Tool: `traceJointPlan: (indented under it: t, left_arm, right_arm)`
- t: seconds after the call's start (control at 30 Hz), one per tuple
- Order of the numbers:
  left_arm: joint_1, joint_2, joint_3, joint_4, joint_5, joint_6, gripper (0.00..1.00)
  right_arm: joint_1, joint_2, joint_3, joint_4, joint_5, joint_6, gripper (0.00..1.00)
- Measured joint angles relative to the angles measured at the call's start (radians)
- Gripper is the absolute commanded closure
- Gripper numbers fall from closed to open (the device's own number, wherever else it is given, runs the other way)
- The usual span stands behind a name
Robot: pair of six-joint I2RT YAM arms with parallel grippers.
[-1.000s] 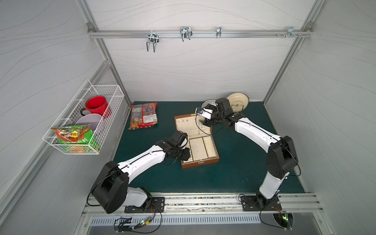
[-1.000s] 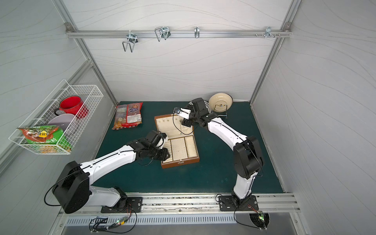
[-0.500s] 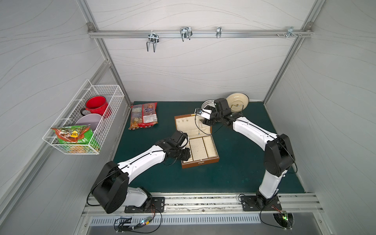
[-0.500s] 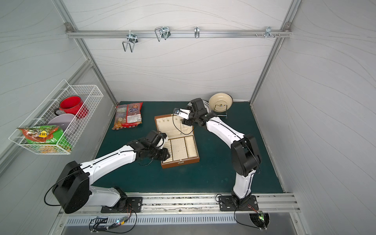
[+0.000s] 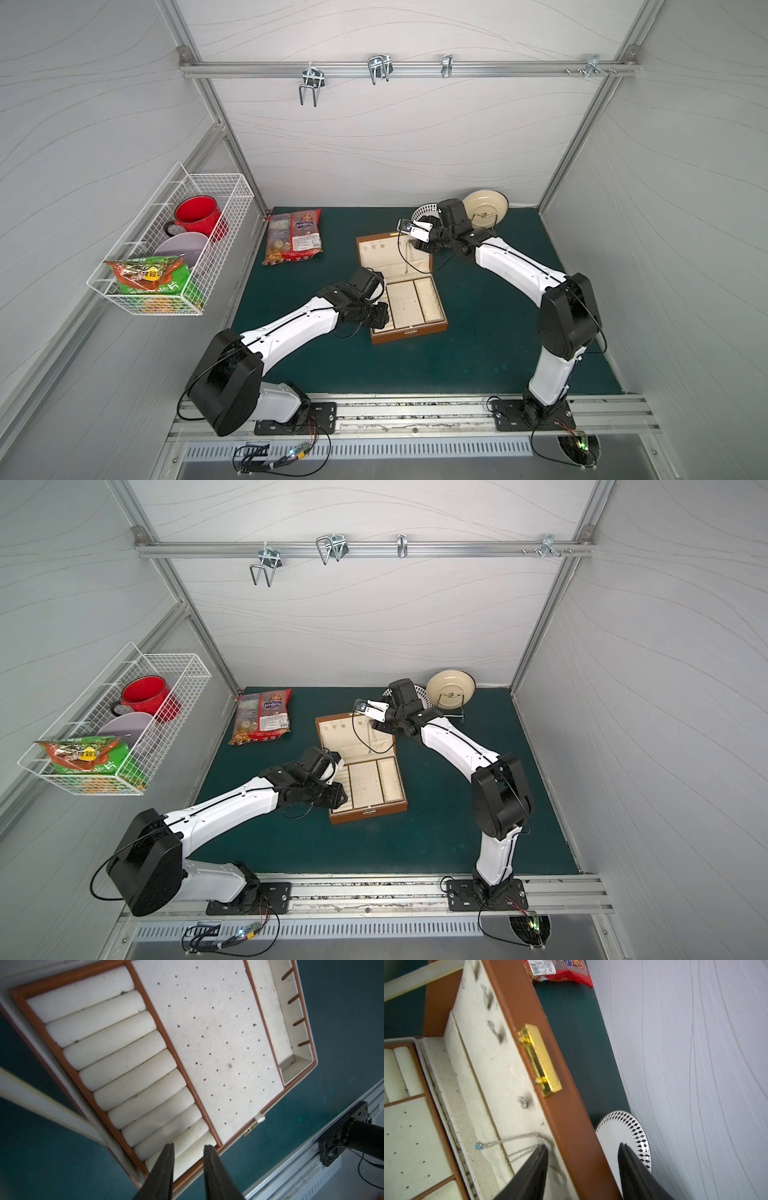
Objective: Put jewelry chain into jewelry box
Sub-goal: Close the fastener on the jewelry box.
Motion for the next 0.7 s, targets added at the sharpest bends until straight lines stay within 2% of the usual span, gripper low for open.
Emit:
traceJointPlan:
  t: [0.13, 0.47, 0.63, 0.7]
  left_arm:
    - [-0.002, 0.0, -0.004, 0.0, -0.002, 0.0, 0.71]
    - [-0.003, -0.002, -0.007, 0.0, -0.005, 0.0, 0.71]
    - [-0.003, -0.01, -0.007, -0.002, -0.014, 0.0, 0.71]
    - [-0.003, -0.018, -0.007, -0.006, -0.022, 0.001, 0.71]
  right_arm:
    - [0.0, 0.004, 0.004, 0.001, 0.005, 0.0, 0.46]
    - [0.006, 0.013, 0.019, -0.006, 0.024, 0.014, 0.45]
    - [0.007, 0.002, -0.003, 0.009, 0.039, 0.061, 0.3]
    - [0.007, -0.02, -0.032, 0.018, 0.043, 0.087, 0.16]
